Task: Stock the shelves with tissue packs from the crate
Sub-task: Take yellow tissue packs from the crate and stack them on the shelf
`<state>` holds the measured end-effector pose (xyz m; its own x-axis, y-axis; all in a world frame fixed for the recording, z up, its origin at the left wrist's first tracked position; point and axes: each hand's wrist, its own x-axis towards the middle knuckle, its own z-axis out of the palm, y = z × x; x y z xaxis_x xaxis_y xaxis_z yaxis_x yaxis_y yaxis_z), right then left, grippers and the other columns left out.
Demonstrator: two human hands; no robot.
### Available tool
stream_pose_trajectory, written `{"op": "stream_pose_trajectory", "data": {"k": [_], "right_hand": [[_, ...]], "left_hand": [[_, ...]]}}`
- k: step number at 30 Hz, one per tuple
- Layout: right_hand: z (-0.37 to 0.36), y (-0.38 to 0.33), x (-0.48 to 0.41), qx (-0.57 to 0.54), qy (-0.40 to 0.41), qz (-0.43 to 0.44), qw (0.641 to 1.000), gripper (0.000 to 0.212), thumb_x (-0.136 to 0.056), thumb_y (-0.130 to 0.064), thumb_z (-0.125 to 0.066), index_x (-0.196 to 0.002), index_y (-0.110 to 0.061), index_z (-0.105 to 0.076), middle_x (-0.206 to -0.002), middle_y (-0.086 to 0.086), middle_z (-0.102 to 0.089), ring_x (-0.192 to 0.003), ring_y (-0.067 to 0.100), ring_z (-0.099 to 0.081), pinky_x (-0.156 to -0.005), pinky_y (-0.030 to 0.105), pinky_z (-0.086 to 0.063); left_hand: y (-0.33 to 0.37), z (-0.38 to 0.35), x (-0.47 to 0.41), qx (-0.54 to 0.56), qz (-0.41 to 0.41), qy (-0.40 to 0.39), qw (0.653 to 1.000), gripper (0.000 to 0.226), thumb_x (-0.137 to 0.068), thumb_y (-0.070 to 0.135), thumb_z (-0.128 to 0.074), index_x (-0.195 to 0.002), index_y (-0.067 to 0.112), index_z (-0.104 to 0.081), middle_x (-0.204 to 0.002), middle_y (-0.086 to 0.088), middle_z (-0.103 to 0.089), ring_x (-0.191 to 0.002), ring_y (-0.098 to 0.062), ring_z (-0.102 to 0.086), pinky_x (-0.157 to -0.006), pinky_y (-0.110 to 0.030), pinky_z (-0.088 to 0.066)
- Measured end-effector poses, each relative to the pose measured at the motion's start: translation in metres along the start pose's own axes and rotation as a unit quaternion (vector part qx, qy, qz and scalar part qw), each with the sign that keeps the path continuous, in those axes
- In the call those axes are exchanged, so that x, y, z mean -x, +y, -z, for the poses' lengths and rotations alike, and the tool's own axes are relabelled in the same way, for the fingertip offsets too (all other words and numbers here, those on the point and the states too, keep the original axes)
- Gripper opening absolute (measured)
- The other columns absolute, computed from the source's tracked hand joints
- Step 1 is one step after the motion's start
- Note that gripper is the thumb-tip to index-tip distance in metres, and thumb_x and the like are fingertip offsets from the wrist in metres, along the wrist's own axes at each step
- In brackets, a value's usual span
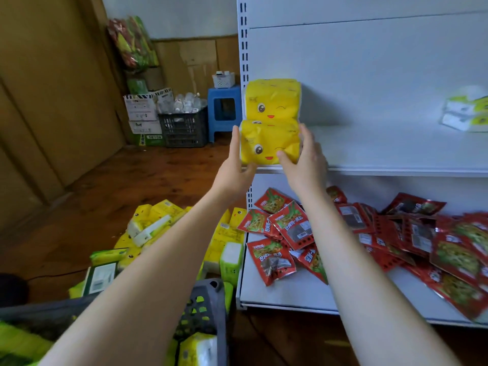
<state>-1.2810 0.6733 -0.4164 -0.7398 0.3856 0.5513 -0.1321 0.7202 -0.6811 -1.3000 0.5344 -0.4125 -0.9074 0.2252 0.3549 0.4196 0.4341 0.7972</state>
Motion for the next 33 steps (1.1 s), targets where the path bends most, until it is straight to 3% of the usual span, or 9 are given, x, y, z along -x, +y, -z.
{"op": "stream_pose_trajectory", "data": {"k": [5, 7, 9, 11, 14, 20, 24, 28, 33], "right_hand": [[0.005, -0.011, 0.008, -0.06, 0.144, 0.133, 0.979, 0.061, -0.084, -0.025, -0.061, -0.138, -0.005, -0.04, -0.136, 0.021, -0.043, -0.13, 0.027, -0.035, -0.105, 0.044, -0.035], [0.002, -0.025, 0.013, -0.077, 0.187, 0.225, 0.953, 0.051, -0.083, -0.02, -0.058, -0.129, 0.0, -0.049, -0.128, 0.021, -0.051, -0.123, 0.022, -0.039, -0.103, 0.036, -0.036], [-0.01, -0.045, 0.025, -0.098, 0.165, 0.294, 0.936, 0.043, -0.083, -0.017, -0.058, -0.123, -0.001, -0.055, -0.123, 0.018, -0.055, -0.119, 0.022, -0.045, -0.1, 0.033, -0.039], [-0.029, -0.063, 0.046, -0.111, 0.06, 0.337, 0.933, 0.04, -0.083, -0.019, -0.057, -0.121, -0.005, -0.058, -0.119, 0.013, -0.059, -0.113, 0.023, -0.051, -0.096, 0.035, -0.044], [-0.063, -0.072, 0.091, -0.107, -0.228, 0.29, 0.923, 0.036, -0.085, -0.022, -0.058, -0.121, -0.017, -0.059, -0.112, 0.002, -0.061, -0.104, 0.018, -0.055, -0.088, 0.035, -0.047], [-0.124, -0.062, 0.189, 0.022, -0.612, 0.205, 0.764, 0.033, -0.089, -0.026, -0.059, -0.12, -0.015, -0.058, -0.121, 0.006, -0.06, -0.109, 0.023, -0.055, -0.09, 0.034, -0.045], [-0.146, -0.029, 0.224, 0.156, -0.714, 0.179, 0.659, 0.051, -0.088, -0.038, -0.06, -0.133, -0.02, -0.048, -0.139, 0.007, -0.047, -0.124, 0.025, -0.046, -0.098, 0.035, -0.042], [-0.159, -0.013, 0.238, 0.259, -0.726, 0.184, 0.61, 0.056, -0.088, -0.038, -0.06, -0.139, -0.021, -0.043, -0.146, 0.008, -0.038, -0.131, 0.027, -0.038, -0.102, 0.035, -0.038], [-0.166, -0.011, 0.242, 0.37, -0.752, 0.163, 0.52, 0.065, -0.089, -0.047, -0.053, -0.144, -0.017, -0.034, -0.153, 0.005, -0.027, -0.138, 0.028, -0.03, -0.109, 0.044, -0.033]], "left_hand": [[-0.002, 0.013, 0.008, 0.026, -0.009, 0.0, 1.0, 0.08, -0.097, 0.013, -0.047, -0.148, 0.026, 0.013, -0.149, 0.007, -0.029, -0.108, -0.005, -0.053, -0.085, -0.01, -0.041], [-0.01, 0.027, 0.021, 0.014, 0.013, 0.028, 0.999, 0.077, -0.098, 0.015, -0.046, -0.149, 0.024, 0.01, -0.155, -0.001, -0.022, -0.137, -0.015, -0.033, -0.1, -0.02, -0.031], [-0.026, 0.043, 0.041, -0.018, 0.032, 0.06, 0.998, 0.073, -0.097, 0.016, -0.046, -0.15, 0.02, 0.004, -0.153, -0.005, -0.027, -0.14, -0.016, -0.027, -0.101, -0.023, -0.031], [-0.048, 0.062, 0.067, -0.05, 0.049, 0.091, 0.993, 0.068, -0.096, 0.015, -0.048, -0.15, 0.017, -0.007, -0.147, -0.006, -0.036, -0.131, -0.016, -0.04, -0.101, -0.029, -0.038], [-0.085, 0.094, 0.112, -0.105, 0.086, 0.093, 0.986, 0.06, -0.096, 0.014, -0.049, -0.148, 0.015, -0.02, -0.139, -0.004, -0.041, -0.109, -0.01, -0.048, -0.088, -0.028, -0.042], [-0.154, 0.156, 0.187, -0.231, 0.202, -0.03, 0.951, 0.046, -0.095, 0.016, -0.05, -0.139, 0.013, -0.038, -0.129, -0.008, -0.049, -0.109, -0.02, -0.053, -0.081, -0.025, -0.039], [-0.182, 0.173, 0.216, -0.307, 0.257, -0.147, 0.904, 0.046, -0.095, 0.023, -0.05, -0.138, 0.013, -0.039, -0.128, -0.01, -0.047, -0.113, -0.025, -0.052, -0.089, -0.031, -0.041], [-0.195, 0.18, 0.227, -0.328, 0.304, -0.26, 0.856, 0.052, -0.096, 0.028, -0.05, -0.143, 0.016, -0.032, -0.139, -0.009, -0.043, -0.124, -0.024, -0.045, -0.099, -0.033, -0.04], [-0.199, 0.181, 0.23, -0.306, 0.308, -0.254, 0.864, 0.044, -0.097, 0.027, -0.049, -0.137, 0.014, -0.04, -0.133, -0.008, -0.051, -0.118, -0.023, -0.051, -0.088, -0.028, -0.041]]}}
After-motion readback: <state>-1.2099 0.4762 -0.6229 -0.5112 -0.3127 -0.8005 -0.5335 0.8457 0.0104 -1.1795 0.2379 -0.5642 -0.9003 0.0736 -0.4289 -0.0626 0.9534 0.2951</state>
